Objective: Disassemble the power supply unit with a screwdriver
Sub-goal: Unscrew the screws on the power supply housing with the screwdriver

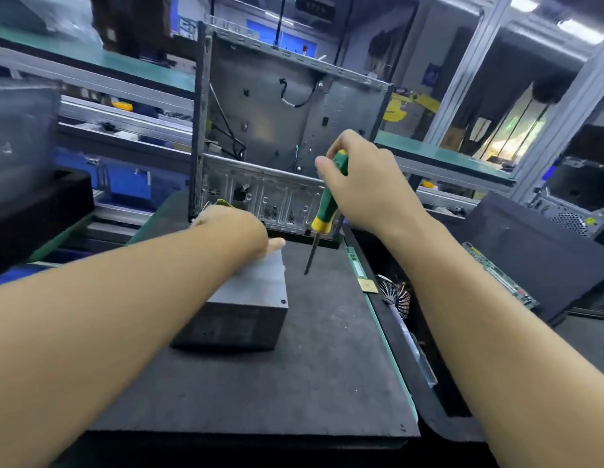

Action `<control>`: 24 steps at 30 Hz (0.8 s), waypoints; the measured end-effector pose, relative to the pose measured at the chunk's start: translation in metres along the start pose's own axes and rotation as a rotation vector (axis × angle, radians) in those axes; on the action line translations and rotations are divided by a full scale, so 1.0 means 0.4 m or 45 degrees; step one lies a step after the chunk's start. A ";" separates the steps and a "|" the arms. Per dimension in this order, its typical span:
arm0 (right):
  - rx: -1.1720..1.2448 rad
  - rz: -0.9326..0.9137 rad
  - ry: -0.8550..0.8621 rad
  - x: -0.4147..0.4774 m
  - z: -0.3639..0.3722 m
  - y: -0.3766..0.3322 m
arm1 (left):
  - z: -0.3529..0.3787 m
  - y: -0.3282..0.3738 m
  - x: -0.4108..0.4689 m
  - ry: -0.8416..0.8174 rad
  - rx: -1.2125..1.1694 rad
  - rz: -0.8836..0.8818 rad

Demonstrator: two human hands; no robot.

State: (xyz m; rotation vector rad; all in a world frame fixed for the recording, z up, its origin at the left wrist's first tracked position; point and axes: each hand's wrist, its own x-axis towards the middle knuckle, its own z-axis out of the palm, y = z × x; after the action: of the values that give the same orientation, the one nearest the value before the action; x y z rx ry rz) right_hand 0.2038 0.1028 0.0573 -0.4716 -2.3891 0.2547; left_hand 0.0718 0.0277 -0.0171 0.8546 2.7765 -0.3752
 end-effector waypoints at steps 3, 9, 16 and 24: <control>0.058 -0.011 0.010 0.004 0.010 -0.001 | -0.004 -0.060 0.023 0.012 0.043 0.112; 0.164 -0.031 0.121 0.026 0.029 -0.014 | 0.080 -0.085 0.065 -0.162 0.004 0.815; 0.157 -0.083 0.141 0.017 0.046 -0.018 | 0.119 -0.034 0.098 0.258 -0.257 0.902; 0.164 -0.114 0.192 0.029 0.035 0.023 | 0.133 -0.004 0.107 0.263 -0.991 1.266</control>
State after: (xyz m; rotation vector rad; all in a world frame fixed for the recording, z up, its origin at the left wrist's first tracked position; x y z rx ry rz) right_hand 0.1888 0.1151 0.0507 -0.3119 -2.2248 0.3189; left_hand 0.0430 0.0329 -0.0787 1.8406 1.9385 0.9075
